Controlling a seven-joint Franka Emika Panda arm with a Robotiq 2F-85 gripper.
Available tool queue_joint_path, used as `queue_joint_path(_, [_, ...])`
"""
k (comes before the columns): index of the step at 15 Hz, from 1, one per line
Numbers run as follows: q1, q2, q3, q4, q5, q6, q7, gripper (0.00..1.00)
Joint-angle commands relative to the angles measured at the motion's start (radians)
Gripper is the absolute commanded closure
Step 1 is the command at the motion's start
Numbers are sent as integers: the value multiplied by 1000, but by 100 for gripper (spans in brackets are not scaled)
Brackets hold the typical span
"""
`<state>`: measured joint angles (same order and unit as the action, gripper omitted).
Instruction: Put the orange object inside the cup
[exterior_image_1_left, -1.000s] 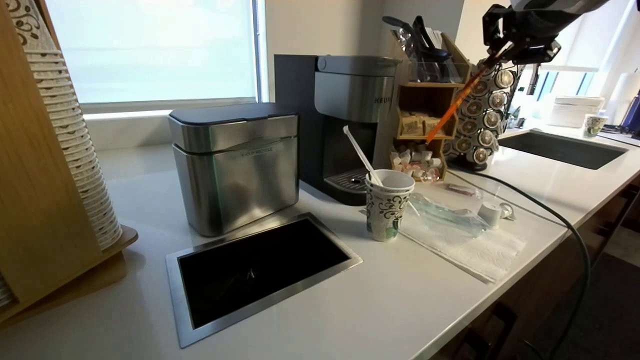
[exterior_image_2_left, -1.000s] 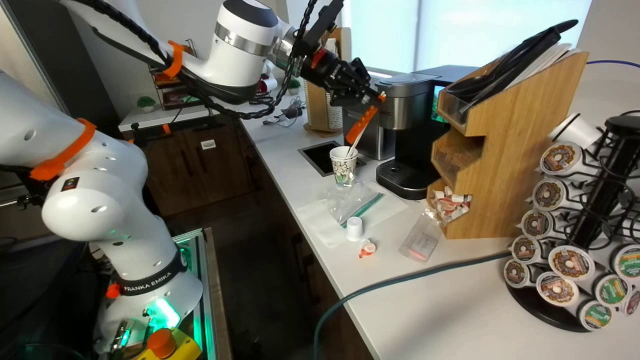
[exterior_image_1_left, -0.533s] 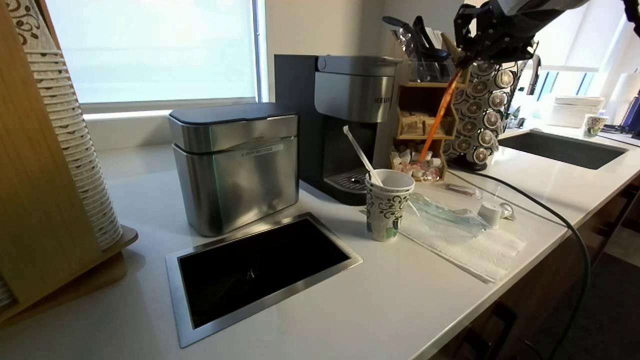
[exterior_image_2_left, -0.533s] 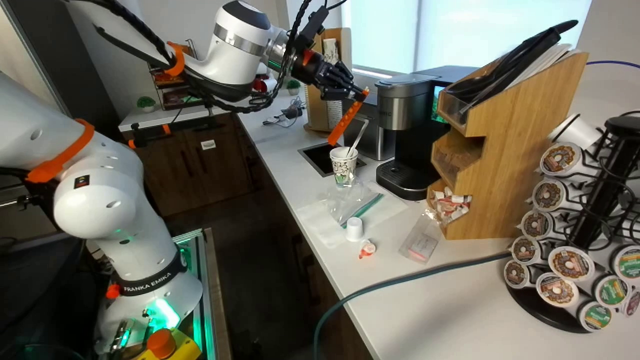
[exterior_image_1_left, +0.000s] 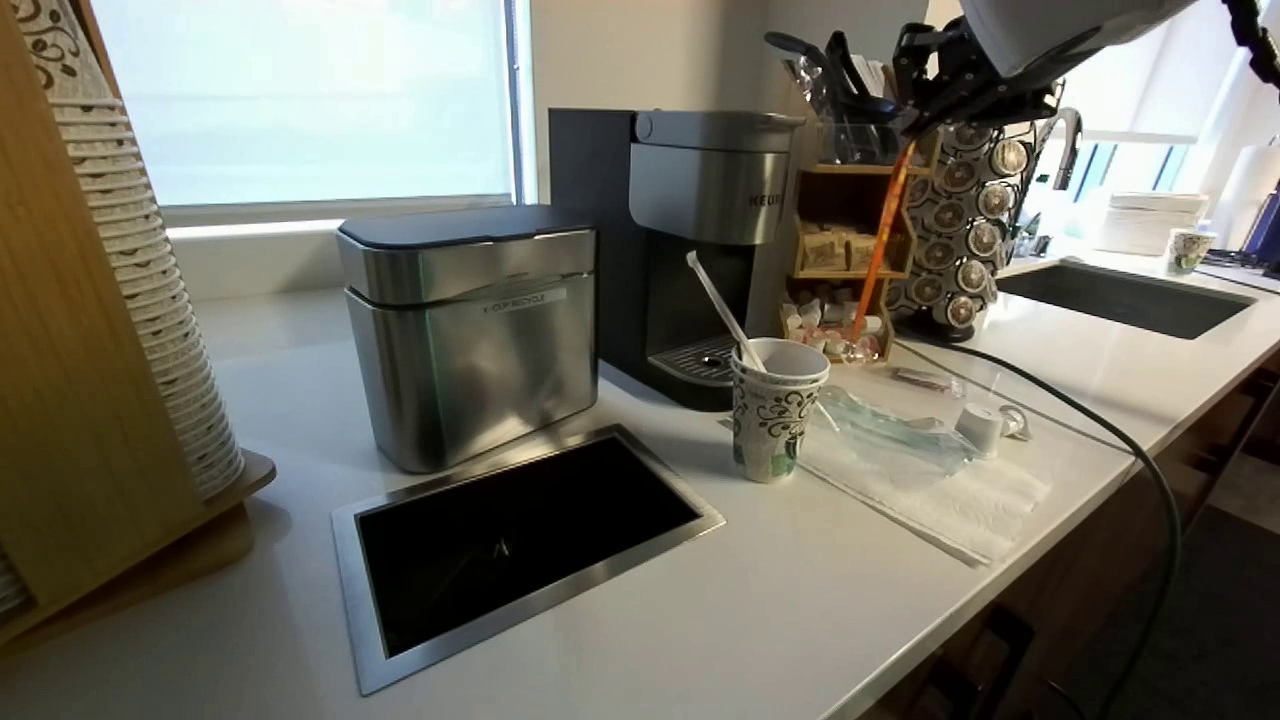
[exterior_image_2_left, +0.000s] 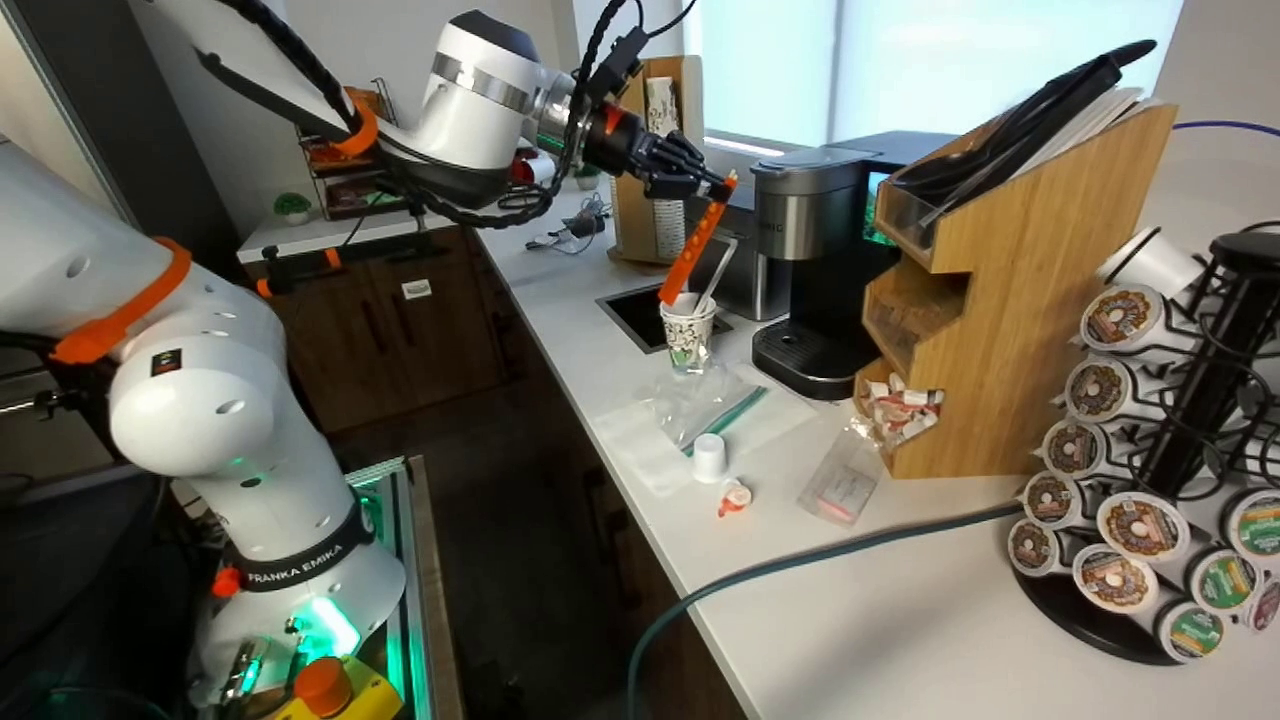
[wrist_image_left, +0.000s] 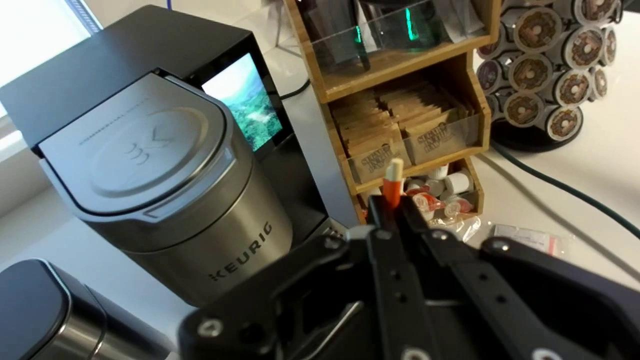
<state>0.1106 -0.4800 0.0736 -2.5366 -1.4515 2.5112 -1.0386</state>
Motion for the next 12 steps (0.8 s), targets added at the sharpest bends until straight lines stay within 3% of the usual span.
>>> queue_joint_path(1, [10, 51, 23, 34, -155, -6, 113, 98])
queue_joint_path(7, [29, 123, 47, 68, -325, -20, 278, 98])
queue_joint_path(12, [39, 175, 60, 72, -354, -19, 296, 98])
